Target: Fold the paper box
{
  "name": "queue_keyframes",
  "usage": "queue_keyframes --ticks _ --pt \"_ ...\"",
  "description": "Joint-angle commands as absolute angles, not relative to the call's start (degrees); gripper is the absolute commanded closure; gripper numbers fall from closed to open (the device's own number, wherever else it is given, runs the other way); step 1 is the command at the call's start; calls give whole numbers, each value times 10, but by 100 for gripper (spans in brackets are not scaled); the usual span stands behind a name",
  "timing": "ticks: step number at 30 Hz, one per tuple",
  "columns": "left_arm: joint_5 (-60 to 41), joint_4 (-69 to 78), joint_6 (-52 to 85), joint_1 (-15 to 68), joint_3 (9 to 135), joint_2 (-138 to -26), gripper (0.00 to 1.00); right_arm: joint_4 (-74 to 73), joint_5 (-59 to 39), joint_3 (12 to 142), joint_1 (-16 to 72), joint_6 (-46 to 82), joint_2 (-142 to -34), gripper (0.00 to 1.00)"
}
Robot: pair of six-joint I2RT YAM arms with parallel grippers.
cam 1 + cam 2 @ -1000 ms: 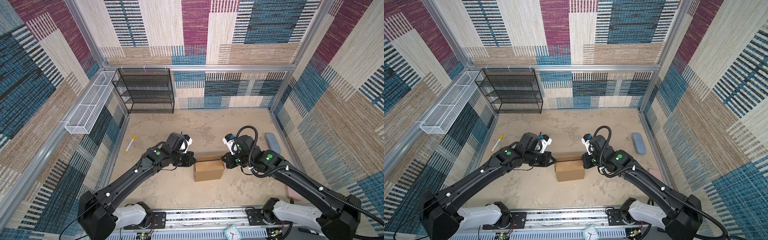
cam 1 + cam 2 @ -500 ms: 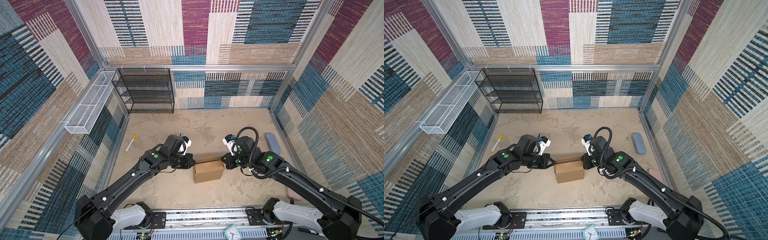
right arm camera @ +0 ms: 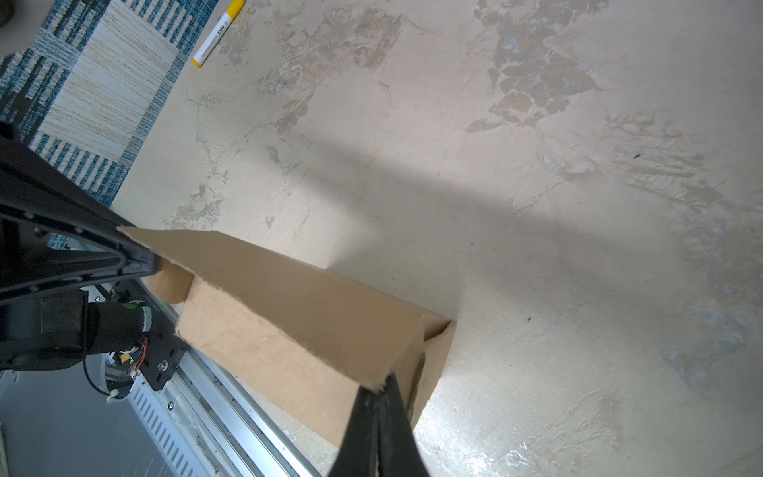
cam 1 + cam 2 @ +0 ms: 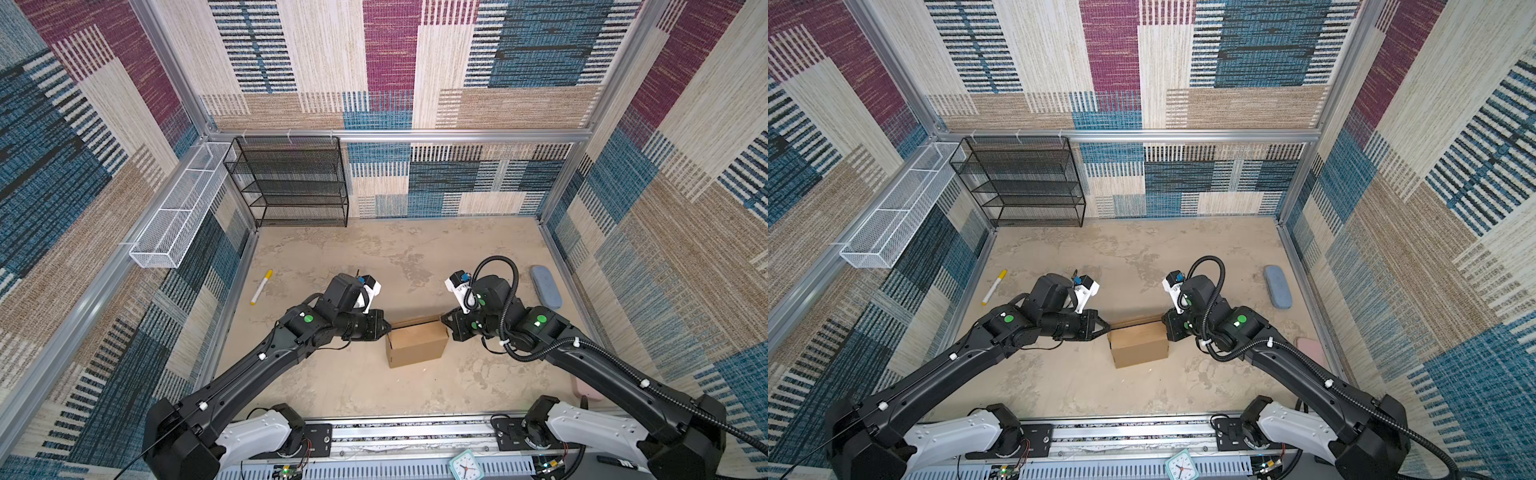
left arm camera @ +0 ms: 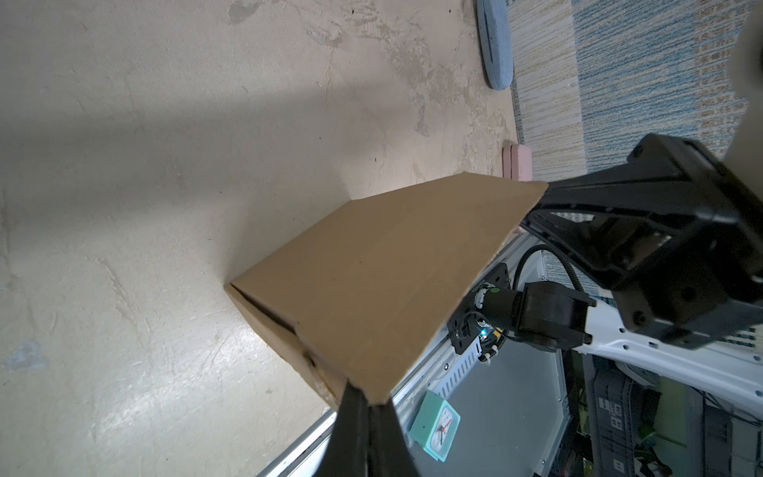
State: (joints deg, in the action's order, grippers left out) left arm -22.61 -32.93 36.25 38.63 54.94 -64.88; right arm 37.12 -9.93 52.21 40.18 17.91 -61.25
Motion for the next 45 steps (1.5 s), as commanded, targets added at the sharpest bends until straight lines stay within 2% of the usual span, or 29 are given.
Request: queue_keyframes --ticks 1,8,17,37,45 --pt "-250 -283 390 388 554 -645 100 424 -139 524 408 171 -619 100" --pt "-244 -269 410 388 534 -635 100 413 -141 510 414 178 -611 100" --pt "-215 -205 462 388 453 -570 100 398 -142 488 426 196 -599 100" --pt "-143 -152 438 457 312 -467 100 359 -129 418 444 237 -536 100" --pt "-103 -159 420 477 291 -462 100 405 -92 438 454 252 -540 100"
